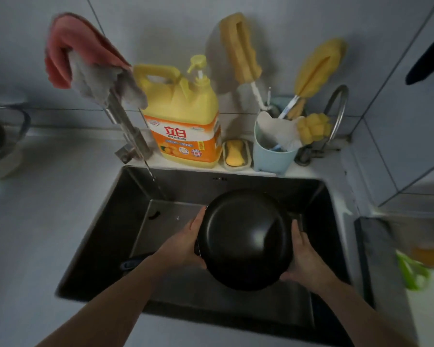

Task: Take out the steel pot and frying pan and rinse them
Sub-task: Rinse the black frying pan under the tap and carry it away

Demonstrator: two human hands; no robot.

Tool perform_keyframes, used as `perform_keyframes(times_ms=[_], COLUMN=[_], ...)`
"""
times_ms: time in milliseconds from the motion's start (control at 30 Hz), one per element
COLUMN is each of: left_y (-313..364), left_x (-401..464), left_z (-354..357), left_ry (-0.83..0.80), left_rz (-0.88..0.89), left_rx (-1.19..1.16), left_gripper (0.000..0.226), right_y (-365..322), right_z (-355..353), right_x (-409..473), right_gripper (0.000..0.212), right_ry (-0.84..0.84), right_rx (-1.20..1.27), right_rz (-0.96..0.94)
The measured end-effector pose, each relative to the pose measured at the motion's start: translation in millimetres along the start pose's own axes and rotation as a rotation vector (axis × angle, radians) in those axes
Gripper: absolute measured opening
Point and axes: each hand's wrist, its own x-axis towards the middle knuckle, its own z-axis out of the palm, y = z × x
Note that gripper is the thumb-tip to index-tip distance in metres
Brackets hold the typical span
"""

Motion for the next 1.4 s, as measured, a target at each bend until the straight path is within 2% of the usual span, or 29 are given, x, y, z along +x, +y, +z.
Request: perform_keyframes(times_ms=[267,400,767,867,967,1067,1167,1267,1333,1400], left_y=[-28.9,-40.9,-69.7,-70.8,-74.7,-83.0,-78.5,-67.9,-60.5,-51.8], left_x=[30.1,38.6,48.9,45.4,37.1,25.0,14.5,12.9,20.4,32.2], left_z=[35.1,52.7,86.4,86.0,73.2,36.0,-22.1,-77.6,-105.0,-126.3], left_ry=[-0.145,-0.207,-0.247,-0.242,-0.203,0.013,0.458,0.858,0.97,1.013], left_rz=[-0.072,-0.078,-0.125,-0.134,-0.204,-0.378,-0.409,-0.4,-0.385,-0.331], left_rx=[-0.086,-0.047,-0.062,-0.009,0.078,0.057,-0.026,-0.151,-0.279,-0.348], left_gripper=[0.15,0.146,0.144,0.135,0.103,0.069,0.043,0.052,0.059,0.055], right_y=[24.5,38.1,52.2,50.2,47.7,46.5,44.9,43.1,42.9,43.2], right_z=[27.3,44.7,69.0,68.7,66.2,64.5,64.6,65.1,64.6,63.8], right_x=[28.9,42.6,58.0,59.0,57.5,55.7,55.7,56.6,56.2,55.3], right_gripper=[0.154,0.153,0.152,0.152,0.151,0.15,0.149,0.15,0.15,0.149], right_ry=[-0.165,-0.246,-0.251,-0.25,-0.262,-0.264,-0.263,-0.257,-0.261,-0.265], right_rx=[0.028,0.028,-0.087,-0.106,-0.115,-0.13,-0.133,-0.135,-0.138,-0.129], right_rz=[0.131,0.185,0.191,0.183,0.185,0.17,0.175,0.173,0.17,0.159])
